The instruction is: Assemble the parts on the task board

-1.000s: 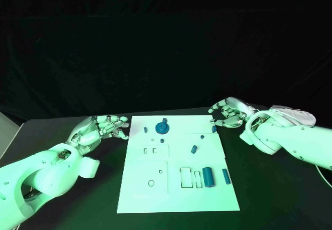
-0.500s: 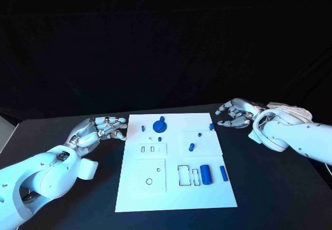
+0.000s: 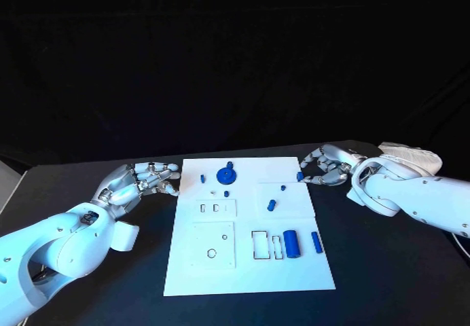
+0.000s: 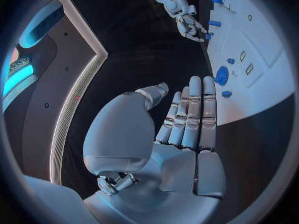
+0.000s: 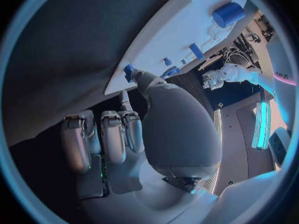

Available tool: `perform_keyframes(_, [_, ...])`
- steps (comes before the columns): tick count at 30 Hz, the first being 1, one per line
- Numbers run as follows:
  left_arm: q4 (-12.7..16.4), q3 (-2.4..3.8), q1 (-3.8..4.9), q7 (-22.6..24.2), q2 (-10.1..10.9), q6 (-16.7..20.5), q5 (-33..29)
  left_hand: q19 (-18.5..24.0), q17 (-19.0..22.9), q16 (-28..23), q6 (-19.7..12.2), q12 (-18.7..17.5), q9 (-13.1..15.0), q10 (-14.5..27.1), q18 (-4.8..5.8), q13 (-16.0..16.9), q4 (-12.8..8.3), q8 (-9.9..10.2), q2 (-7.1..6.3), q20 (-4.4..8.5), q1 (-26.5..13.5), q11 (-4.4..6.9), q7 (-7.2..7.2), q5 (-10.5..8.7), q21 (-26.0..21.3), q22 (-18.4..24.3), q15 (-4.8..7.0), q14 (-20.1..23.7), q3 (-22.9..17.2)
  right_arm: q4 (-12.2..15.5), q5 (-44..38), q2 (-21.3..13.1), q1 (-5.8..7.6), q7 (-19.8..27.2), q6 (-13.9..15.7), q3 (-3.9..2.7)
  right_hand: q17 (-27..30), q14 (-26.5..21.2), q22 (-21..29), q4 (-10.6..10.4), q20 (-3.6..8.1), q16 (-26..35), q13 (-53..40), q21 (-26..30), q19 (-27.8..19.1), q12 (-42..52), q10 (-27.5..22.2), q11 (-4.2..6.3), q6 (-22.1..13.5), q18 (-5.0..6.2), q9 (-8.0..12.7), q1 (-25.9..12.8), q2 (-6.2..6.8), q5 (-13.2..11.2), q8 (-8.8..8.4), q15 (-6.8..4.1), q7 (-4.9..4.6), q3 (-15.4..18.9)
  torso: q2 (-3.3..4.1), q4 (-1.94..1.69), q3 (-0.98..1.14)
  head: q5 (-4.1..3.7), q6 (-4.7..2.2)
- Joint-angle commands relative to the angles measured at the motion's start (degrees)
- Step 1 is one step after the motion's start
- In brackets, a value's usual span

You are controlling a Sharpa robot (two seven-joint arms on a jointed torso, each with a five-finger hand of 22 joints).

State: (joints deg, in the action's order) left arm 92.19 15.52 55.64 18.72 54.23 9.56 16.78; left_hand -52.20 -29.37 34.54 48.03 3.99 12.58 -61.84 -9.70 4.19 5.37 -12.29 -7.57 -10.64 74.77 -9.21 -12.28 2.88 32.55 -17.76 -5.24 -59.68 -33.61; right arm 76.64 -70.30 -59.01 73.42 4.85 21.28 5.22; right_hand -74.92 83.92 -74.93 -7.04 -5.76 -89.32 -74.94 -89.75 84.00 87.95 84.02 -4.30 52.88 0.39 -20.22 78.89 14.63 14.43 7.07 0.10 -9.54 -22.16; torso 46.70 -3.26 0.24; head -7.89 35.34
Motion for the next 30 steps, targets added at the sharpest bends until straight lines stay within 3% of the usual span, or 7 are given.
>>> perform_keyframes(1, [0.11, 0.03, -0.05, 0.79, -0.11, -0.75, 0.26, 0.28, -0.02, 0.27, -0.03, -0.02, 0.07, 0.09, -0.44, 0.04, -0.28, 0.21, 0.1, -0.06, 0.33, 0.0, -0.75, 0.16, 0.34, -0.05, 0.0, 0.2, 0.04, -0.21, -0.97, 0.24, -0.25, -0.37, -1.0, 0.01, -13.87, 5.79, -15.07, 0.32, -0.33, -0.25, -13.21, -0.25, 6.0, -0.2, 3.89, -0.45, -0.42, -0.39, 0.06, 0.31, 0.04, 0.25, -0.26, 0.13, -0.04, 0.05, -0.08, 0.02, -0.05, -0.06, 0.28])
perform_keyframes(12, [0.02, 0.03, -0.06, 0.73, -0.15, -0.8, 0.32, 0.28, -0.02, 0.27, -0.03, -0.02, 0.07, 0.09, -0.44, 0.04, -0.28, 0.21, 0.1, -0.06, 0.33, 0.0, -0.75, 0.16, 0.34, -0.05, 0.0, 0.2, 0.04, -0.21, -1.04, 0.85, -0.55, -0.71, -0.31, 0.02, -13.91, 5.8, -15.07, -0.11, -0.33, -0.26, -13.46, -0.25, 6.0, 0.11, 4.19, -0.45, -0.11, -0.39, 0.02, -0.11, -0.4, 0.8, -0.14, 0.12, -0.03, 0.08, -0.15, 0.06, -0.06, 0.26, 0.3])
perform_keyframes(18, [0.01, 0.03, -0.06, 0.7, -0.12, -0.8, 0.33, 0.28, -0.02, 0.27, -0.03, -0.02, 0.07, 0.09, -0.44, 0.04, -0.28, 0.21, 0.1, -0.06, 0.33, 0.0, -0.75, 0.16, 0.34, -0.05, 0.0, 0.2, 0.04, -0.74, -1.05, 1.54, -0.64, -1.02, 0.31, 0.03, -14.01, 5.82, -15.07, -0.4, -0.21, -0.3, -13.69, -0.25, 6.0, 0.39, 4.46, -0.37, 0.67, -0.39, -0.1, -0.25, -1.0, 1.21, 0.23, -0.1, 0.12, -0.27, -0.13, 0.06, -0.09, 0.03, 0.35])
perform_keyframes(23, [-0.02, 0.04, -0.06, 0.68, -0.1, -0.77, 0.35, 0.28, -0.02, 0.27, -0.03, -0.02, 0.07, 0.09, -0.44, 0.04, -0.28, 0.21, 0.1, -0.06, 0.33, 0.0, -0.75, 0.16, 0.34, -0.05, 0.0, 0.2, 0.04, -1.17, -1.05, 1.87, -0.86, -1.24, 0.54, 0.05, -13.96, 5.81, -15.07, -1.05, 0.27, -0.28, -13.95, -0.25, 6.0, 0.72, 4.78, -0.08, 1.74, -0.39, -0.19, -0.71, -2.14, 1.62, 0.68, -0.73, 0.51, -1.38, -0.12, -0.11, -0.11, -0.11, 0.7])
perform_keyframes(30, [-0.04, 0.04, -0.06, 0.67, -0.08, -0.75, 0.37, 0.43, -0.02, 0.32, -0.02, -0.02, 0.1, 0.12, -0.47, 0.05, -0.36, 0.22, 0.07, -0.08, 0.37, -0.01, -0.76, 0.16, 0.5, -0.16, 0.01, 0.25, 0.03, -1.52, -1.05, 2.32, -1.07, -1.2, 0.51, 0.07, -14.0, 5.82, -15.07, -1.21, 0.87, -0.29, -14.14, -0.25, 6.0, 0.94, 5.0, 0.37, 2.79, -0.39, -0.3, -0.93, -2.53, 1.64, 1.13, -1.39, 1.05, -2.3, -0.12, 0.03, -0.09, 0.14, 0.81])
